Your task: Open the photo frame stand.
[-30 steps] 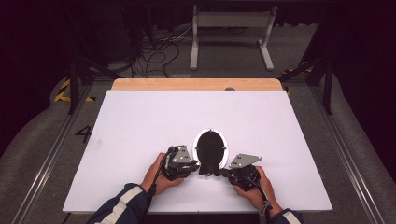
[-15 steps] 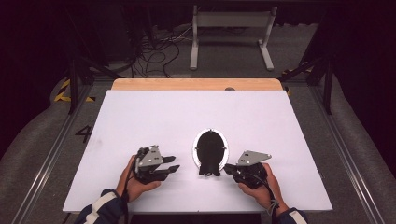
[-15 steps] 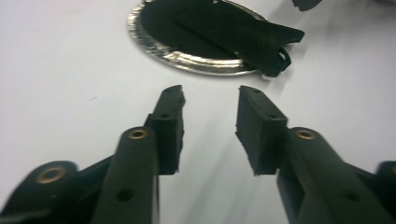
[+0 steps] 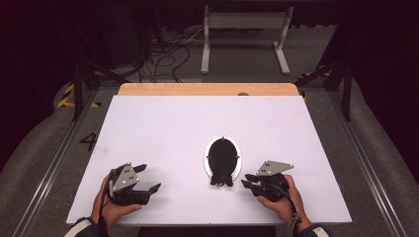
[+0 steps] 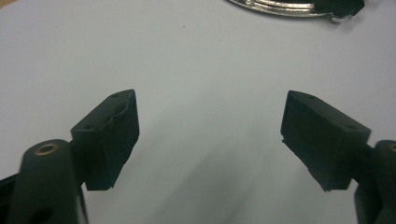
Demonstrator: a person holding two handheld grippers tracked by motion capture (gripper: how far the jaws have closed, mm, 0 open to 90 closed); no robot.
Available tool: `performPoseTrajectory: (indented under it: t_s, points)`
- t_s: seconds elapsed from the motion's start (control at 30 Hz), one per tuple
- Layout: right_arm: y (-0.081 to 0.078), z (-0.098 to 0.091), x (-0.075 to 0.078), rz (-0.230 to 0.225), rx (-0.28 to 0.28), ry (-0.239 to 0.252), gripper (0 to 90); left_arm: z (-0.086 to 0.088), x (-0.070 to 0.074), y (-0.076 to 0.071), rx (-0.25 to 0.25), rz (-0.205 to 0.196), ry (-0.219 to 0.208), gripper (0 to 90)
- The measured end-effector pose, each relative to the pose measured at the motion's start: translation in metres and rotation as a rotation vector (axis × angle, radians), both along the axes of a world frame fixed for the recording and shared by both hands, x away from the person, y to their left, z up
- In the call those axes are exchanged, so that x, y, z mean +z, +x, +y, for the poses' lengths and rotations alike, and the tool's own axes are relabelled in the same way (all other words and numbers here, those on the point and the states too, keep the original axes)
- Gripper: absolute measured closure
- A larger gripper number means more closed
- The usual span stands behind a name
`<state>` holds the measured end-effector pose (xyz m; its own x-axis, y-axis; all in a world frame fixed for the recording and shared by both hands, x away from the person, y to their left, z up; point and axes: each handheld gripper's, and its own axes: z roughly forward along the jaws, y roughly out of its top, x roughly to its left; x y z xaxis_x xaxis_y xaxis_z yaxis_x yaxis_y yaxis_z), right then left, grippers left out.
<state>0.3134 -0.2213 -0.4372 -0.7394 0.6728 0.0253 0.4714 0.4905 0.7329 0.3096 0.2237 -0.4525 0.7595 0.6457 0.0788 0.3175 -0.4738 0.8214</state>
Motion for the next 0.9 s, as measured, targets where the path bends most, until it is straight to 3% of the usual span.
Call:
performPoseTrajectory:
  t_s: [0.1, 0.23, 0.3, 0.37, 0.63, 0.9]
  points:
    - [0.001, 0.001, -0.002, 0.006, -0.002, -0.011, 69.3, 0.011, -0.003, -0.001, 0.024, 0.026, -0.01, 17.1]
    - [0.002, 0.003, -0.004, 0.017, -0.004, -0.022, 66.2, 0.014, -0.005, 0.003, 0.033, 0.043, -0.033, 16.8]
    - [0.002, 0.004, -0.005, 0.022, 0.0, -0.03, 65.3, 0.012, -0.007, 0.007, 0.03, 0.054, -0.025, 16.4]
    - [0.002, 0.005, -0.006, 0.03, 0.005, -0.028, 65.0, 0.01, -0.008, 0.008, 0.028, 0.054, -0.007, 16.4]
    - [-0.003, 0.009, -0.005, 0.024, 0.04, -0.03, 68.2, 0.012, -0.007, 0.009, 0.067, 0.061, -0.025, 13.7]
    - [-0.007, 0.021, -0.007, 0.039, 0.093, -0.048, 72.4, 0.009, -0.007, 0.008, 0.056, 0.062, -0.008, 14.4]
